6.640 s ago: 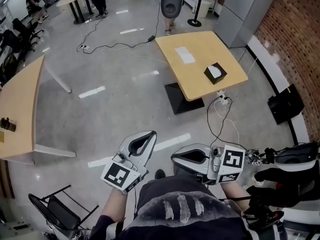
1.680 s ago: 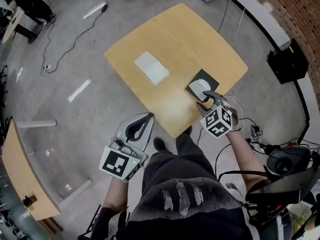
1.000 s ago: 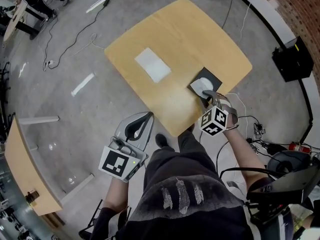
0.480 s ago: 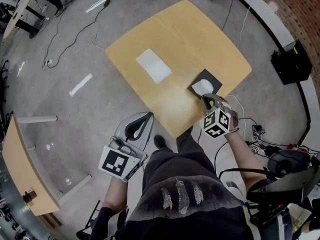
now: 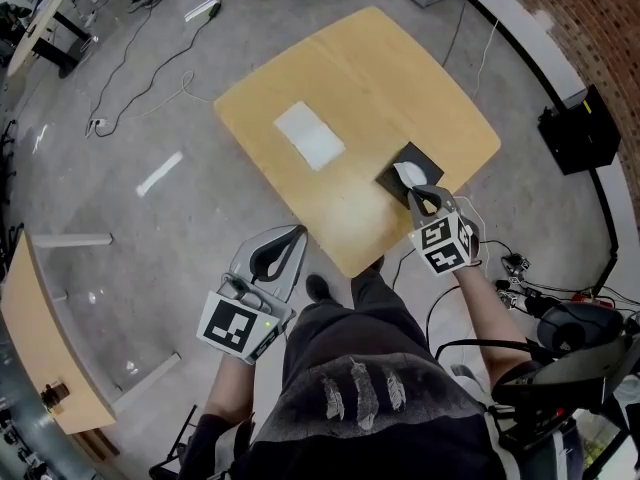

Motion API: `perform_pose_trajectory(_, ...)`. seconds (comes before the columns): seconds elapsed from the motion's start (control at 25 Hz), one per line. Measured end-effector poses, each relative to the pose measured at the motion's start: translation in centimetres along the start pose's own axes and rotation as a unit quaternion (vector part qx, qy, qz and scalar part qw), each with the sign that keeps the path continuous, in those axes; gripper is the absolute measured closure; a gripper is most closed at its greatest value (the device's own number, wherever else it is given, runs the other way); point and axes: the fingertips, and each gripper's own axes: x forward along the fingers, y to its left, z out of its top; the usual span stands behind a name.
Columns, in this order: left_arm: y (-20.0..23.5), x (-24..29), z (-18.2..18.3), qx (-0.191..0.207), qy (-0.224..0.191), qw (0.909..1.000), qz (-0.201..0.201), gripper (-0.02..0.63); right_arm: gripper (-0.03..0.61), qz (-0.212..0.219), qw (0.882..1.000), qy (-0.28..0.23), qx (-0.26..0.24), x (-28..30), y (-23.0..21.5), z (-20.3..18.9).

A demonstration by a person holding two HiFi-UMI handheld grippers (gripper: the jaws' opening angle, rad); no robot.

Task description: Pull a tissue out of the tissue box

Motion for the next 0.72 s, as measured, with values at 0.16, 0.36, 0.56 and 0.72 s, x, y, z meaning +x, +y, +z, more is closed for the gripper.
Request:
perform_pose_trajectory(0.16, 0.1, -0.1, -0.2, -0.001, 0.001, 1.0000, 0.002, 0.612, 0.577, 0.001, 0.999, -0.013, 0.031, -0.4, -0.7, 0.3)
perform_pose_trajectory(0.36, -0.1, -0.2, -0.2, 0.002, -0.001, 1.0000, 0.003, 0.612, 0.577, 0.006, 0.997, -0.027, 0.075, -1.1, -1.0, 0.6)
perform_pose_trajectory(0.56, 0.0, -0.3, -0.1, 0.003, -0.005, 1.0000, 0.005, 0.612, 0.577, 0.005, 0.993, -0.051, 0.108, -2.0, -1.6, 1.3)
perform_pose_trajectory(0.72, -0.1, -0.2, -0.2, 0.005, -0.006, 1.0000, 0.004, 0.612, 0.577, 0.008, 0.989, -0.074, 0.126, -2.8, -2.3, 2.6)
